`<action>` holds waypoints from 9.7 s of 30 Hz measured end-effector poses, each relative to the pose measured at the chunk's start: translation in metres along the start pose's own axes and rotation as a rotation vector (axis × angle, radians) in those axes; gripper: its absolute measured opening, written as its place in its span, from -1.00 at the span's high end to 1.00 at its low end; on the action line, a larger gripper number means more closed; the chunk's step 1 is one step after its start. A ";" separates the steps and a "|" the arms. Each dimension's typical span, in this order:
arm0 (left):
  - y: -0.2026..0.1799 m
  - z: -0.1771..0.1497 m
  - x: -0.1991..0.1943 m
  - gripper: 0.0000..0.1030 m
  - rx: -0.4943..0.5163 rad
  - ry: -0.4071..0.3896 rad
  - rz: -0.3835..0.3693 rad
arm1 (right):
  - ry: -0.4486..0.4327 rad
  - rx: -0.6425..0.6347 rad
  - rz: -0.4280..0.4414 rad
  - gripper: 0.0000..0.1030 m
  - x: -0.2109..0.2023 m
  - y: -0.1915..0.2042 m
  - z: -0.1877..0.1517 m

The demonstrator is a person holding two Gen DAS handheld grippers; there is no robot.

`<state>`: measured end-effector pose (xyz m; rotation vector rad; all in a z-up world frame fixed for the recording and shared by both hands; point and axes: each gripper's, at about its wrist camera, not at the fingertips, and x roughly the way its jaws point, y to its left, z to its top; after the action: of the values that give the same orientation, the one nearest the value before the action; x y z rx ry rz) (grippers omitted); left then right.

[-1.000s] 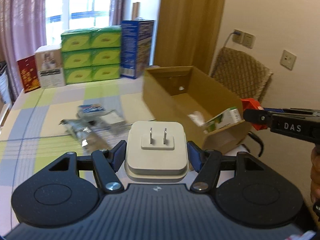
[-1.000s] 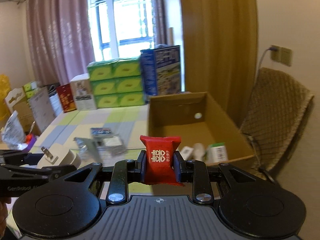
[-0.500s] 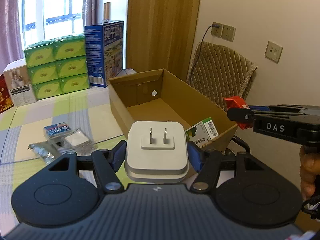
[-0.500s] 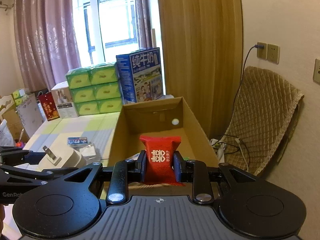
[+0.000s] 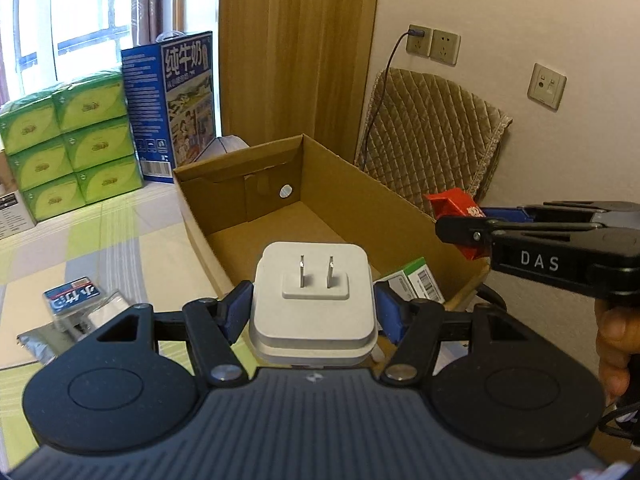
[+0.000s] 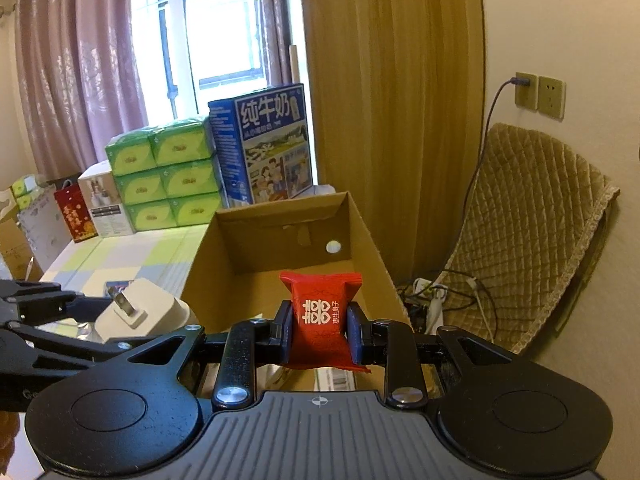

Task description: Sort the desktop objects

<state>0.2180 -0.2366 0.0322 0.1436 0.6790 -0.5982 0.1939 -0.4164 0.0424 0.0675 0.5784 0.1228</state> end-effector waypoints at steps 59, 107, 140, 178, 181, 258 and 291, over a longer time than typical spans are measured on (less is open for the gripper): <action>0.059 -0.024 -0.016 -0.46 -0.110 0.007 0.109 | 0.044 0.070 0.075 0.23 0.026 0.009 -0.001; 0.144 -0.120 -0.174 -0.83 -0.281 -0.010 0.363 | 0.047 -0.088 0.290 -0.82 -0.047 0.166 -0.037; 0.222 -0.111 -0.084 -0.90 -0.384 0.100 0.295 | 0.163 -0.281 0.326 -0.61 0.073 0.203 -0.015; 0.304 -0.104 0.041 -0.14 -0.336 0.225 0.186 | 0.498 -0.370 0.284 -0.43 0.295 0.246 -0.021; 0.309 -0.104 0.049 -0.10 -0.368 0.224 0.161 | 0.497 -0.345 0.283 -0.14 0.298 0.243 -0.021; 0.230 -0.154 -0.020 0.40 -0.148 0.422 0.178 | 0.502 -0.208 0.228 -0.12 0.156 0.224 -0.091; 0.142 -0.087 -0.104 0.40 -0.197 0.257 0.090 | 0.160 -0.110 0.194 -0.12 -0.001 0.167 -0.030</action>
<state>0.1863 -0.0431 0.0206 0.0669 0.9716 -0.4266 0.1604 -0.2506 0.0349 0.0071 0.7233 0.3505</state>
